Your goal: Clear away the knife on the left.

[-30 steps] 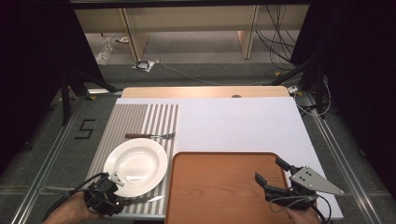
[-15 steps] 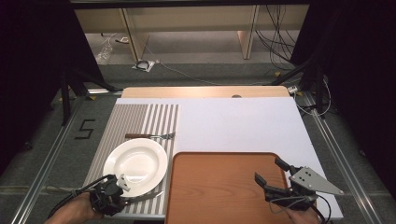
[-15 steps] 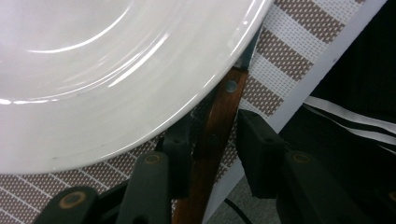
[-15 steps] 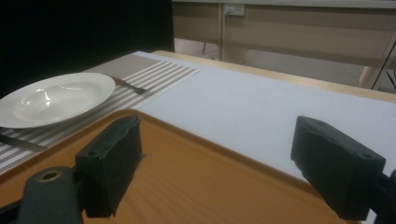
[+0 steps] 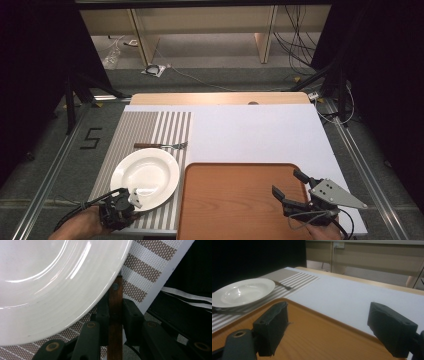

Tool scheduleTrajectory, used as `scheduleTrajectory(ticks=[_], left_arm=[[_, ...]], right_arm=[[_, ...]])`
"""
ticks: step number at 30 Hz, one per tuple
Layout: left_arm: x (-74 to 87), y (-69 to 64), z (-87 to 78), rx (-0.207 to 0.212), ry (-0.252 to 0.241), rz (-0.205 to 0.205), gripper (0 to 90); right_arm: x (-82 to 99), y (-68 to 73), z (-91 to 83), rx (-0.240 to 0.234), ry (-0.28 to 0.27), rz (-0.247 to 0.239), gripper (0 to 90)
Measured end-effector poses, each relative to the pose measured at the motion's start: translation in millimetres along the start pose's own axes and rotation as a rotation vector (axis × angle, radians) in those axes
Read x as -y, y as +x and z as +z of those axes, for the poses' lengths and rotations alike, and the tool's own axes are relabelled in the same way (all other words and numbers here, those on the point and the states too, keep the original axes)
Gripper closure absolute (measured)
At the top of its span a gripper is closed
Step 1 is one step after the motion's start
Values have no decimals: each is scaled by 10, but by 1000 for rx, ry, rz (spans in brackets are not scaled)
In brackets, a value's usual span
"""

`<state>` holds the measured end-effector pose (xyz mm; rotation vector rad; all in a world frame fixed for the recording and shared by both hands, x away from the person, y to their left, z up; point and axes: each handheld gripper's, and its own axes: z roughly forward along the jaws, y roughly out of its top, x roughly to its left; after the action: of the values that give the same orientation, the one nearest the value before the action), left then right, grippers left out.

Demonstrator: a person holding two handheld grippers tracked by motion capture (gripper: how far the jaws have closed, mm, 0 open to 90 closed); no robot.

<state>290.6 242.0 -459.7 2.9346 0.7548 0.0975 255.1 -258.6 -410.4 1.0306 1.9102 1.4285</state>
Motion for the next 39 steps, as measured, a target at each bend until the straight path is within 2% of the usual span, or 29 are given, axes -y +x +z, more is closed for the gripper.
scheduleTrajectory(ticks=[5,14,17,24,27,31,39], left_arm=[[-11,-50,-62,-10,-3,11,761],[-39,-161,-192,8,-24,39,762],[-66,-184,-236,2,-29,40,761],[-157,-254,-353,10,-89,42,762],[-236,-285,-404,6,-135,25,762],[-394,-311,-430,11,-191,25,762],[-714,-333,-383,30,-243,25,761]], right_arm=[[1,1,3,-1,-2,0,184],[1,12,4,-7,0,-5,187],[4,15,6,-10,4,-6,188],[2,18,3,-9,11,-7,189],[3,17,10,-14,2,-6,189],[0,17,7,-13,6,-7,188],[-1,12,6,-15,-3,-1,189]])
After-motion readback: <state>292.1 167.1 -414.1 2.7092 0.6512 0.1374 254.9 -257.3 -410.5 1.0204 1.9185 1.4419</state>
